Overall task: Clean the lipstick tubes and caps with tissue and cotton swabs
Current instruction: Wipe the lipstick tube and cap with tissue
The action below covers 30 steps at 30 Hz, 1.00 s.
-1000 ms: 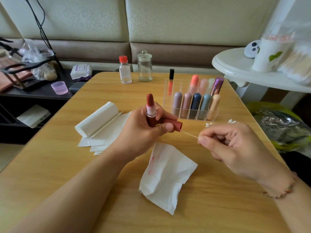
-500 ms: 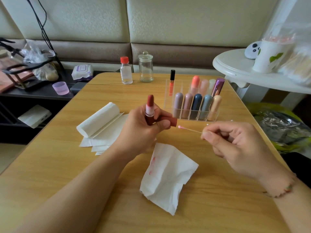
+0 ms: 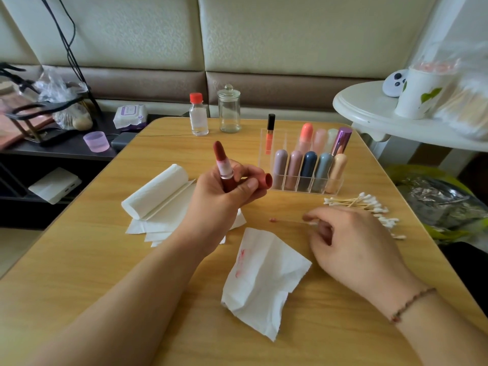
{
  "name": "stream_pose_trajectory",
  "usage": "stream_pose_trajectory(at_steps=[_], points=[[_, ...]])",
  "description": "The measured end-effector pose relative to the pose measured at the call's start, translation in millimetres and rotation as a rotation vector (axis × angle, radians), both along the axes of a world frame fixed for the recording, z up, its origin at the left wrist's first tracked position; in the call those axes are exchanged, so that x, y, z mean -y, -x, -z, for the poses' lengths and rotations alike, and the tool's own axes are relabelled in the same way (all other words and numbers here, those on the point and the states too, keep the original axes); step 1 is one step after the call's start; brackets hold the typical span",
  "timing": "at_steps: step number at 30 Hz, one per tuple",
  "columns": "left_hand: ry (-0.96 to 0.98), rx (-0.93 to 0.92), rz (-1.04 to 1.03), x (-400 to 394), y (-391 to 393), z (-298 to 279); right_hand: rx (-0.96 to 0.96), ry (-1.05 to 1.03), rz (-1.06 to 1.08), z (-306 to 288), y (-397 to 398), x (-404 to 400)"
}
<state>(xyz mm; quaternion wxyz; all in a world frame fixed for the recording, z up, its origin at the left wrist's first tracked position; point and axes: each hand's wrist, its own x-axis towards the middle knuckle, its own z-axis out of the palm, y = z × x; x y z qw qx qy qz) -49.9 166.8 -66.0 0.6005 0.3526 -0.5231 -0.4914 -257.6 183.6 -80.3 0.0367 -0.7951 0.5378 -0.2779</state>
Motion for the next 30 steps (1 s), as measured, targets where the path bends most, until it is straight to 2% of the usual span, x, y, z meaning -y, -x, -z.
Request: stream_pose_trajectory(at_steps=[3,4,7,8,9,10,13,16,18,21,24,27,30], points=[[0.001,0.006,-0.008,0.6,1.7,1.0,0.248,0.085,-0.168,-12.8,-2.1,-7.7],[0.006,-0.001,-0.009,1.1,1.9,2.2,0.245,0.042,-0.216,-15.4,-5.9,-11.5],[0.007,-0.037,0.005,1.8,1.9,4.6,-0.091,-0.099,-0.196,-9.4,-21.3,-20.0],[0.007,-0.043,0.011,1.9,1.8,4.9,-0.154,-0.135,-0.193,-7.3,-24.4,-21.0],[0.005,-0.047,0.016,1.9,2.1,4.9,-0.137,-0.192,-0.218,-6.2,-24.7,-20.1],[0.002,-0.054,0.018,2.3,2.3,5.2,-0.025,-0.247,-0.274,-6.9,-23.9,-18.4],[-0.011,-0.105,-0.001,3.8,3.9,5.4,0.525,-0.298,-0.341,-14.8,-16.0,-12.7],[-0.037,-0.22,-0.062,5.3,3.4,2.8,1.005,-0.294,-0.19,-19.1,-5.2,-6.2],[-0.045,-0.294,-0.117,4.2,2.4,0.0,1.135,-0.286,-0.074,-20.4,-2.5,-2.6],[0.007,-0.246,-0.235,-0.5,8.4,-2.4,1.098,-0.232,0.005,-20.7,-6.1,-1.7],[0.118,-0.14,-0.39,-5.1,19.5,1.4,0.954,-0.155,-0.064,-17.7,-13.3,-7.1],[0.214,-0.011,-0.501,-7.4,24.9,6.3,0.853,-0.227,-0.243,-17.8,-22.4,-15.6],[0.226,0.065,-0.552,-7.8,24.6,7.6,0.862,-0.311,-0.289,-18.8,-25.9,-17.5]])
